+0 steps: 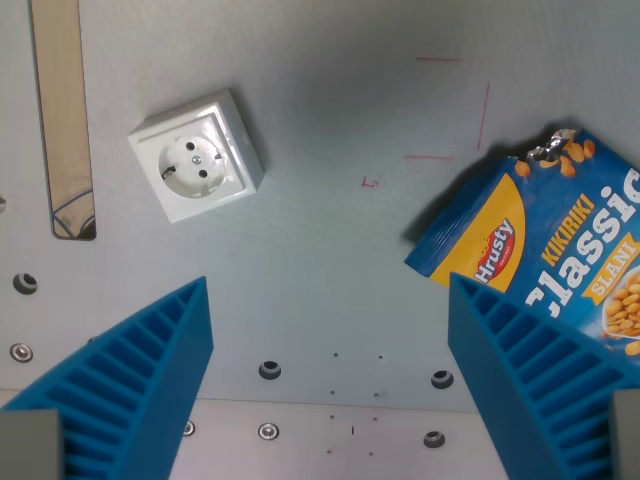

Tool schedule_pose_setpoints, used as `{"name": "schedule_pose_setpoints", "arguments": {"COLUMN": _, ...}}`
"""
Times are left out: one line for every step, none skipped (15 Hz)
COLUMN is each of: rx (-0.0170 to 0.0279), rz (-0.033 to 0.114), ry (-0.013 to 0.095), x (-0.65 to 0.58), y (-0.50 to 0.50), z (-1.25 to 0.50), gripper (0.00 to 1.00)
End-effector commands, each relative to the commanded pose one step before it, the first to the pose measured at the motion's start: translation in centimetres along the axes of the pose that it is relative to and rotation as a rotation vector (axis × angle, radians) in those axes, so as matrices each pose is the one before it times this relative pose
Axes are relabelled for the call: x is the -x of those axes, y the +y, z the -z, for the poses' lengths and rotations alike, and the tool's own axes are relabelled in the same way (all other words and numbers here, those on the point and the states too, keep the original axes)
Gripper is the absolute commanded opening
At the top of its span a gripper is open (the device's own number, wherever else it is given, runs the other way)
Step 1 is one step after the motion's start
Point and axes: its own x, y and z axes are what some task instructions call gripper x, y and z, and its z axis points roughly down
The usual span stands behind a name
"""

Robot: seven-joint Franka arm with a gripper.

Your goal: Rotate around base positive y

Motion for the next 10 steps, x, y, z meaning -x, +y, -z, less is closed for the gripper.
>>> {"name": "schedule_pose_setpoints", "arguments": {"rx": -0.00113, "rz": -0.0005, "ry": -0.0084, "x": 0.027, "y": 0.030, "z": 0.246, "gripper": 1.00}}
{"name": "schedule_pose_setpoints", "arguments": {"rx": -0.00137, "rz": 0.0001, "ry": -0.0133, "x": 0.000, "y": 0.000, "z": 0.000, "gripper": 1.00}}
{"name": "schedule_pose_setpoints", "arguments": {"rx": -0.00137, "rz": 0.0001, "ry": -0.0133, "x": 0.000, "y": 0.000, "z": 0.000, "gripper": 1.00}}
{"name": "schedule_pose_setpoints", "arguments": {"rx": -0.00137, "rz": 0.0001, "ry": -0.0133, "x": 0.000, "y": 0.000, "z": 0.000, "gripper": 1.00}}
{"name": "schedule_pose_setpoints", "arguments": {"rx": -0.00137, "rz": 0.0001, "ry": -0.0133, "x": 0.000, "y": 0.000, "z": 0.000, "gripper": 1.00}}
{"name": "schedule_pose_setpoints", "arguments": {"rx": -0.00137, "rz": 0.0001, "ry": -0.0133, "x": 0.000, "y": 0.000, "z": 0.000, "gripper": 1.00}}
{"name": "schedule_pose_setpoints", "arguments": {"rx": -0.00137, "rz": 0.0001, "ry": -0.0133, "x": 0.000, "y": 0.000, "z": 0.000, "gripper": 1.00}}
{"name": "schedule_pose_setpoints", "arguments": {"rx": -0.00137, "rz": 0.0001, "ry": -0.0133, "x": 0.000, "y": 0.000, "z": 0.000, "gripper": 1.00}}
{"name": "schedule_pose_setpoints", "arguments": {"rx": -0.00137, "rz": 0.0001, "ry": -0.0133, "x": 0.000, "y": 0.000, "z": 0.000, "gripper": 1.00}}
{"name": "schedule_pose_setpoints", "arguments": {"rx": -0.00137, "rz": 0.0001, "ry": -0.0133, "x": 0.000, "y": 0.000, "z": 0.000, "gripper": 1.00}}
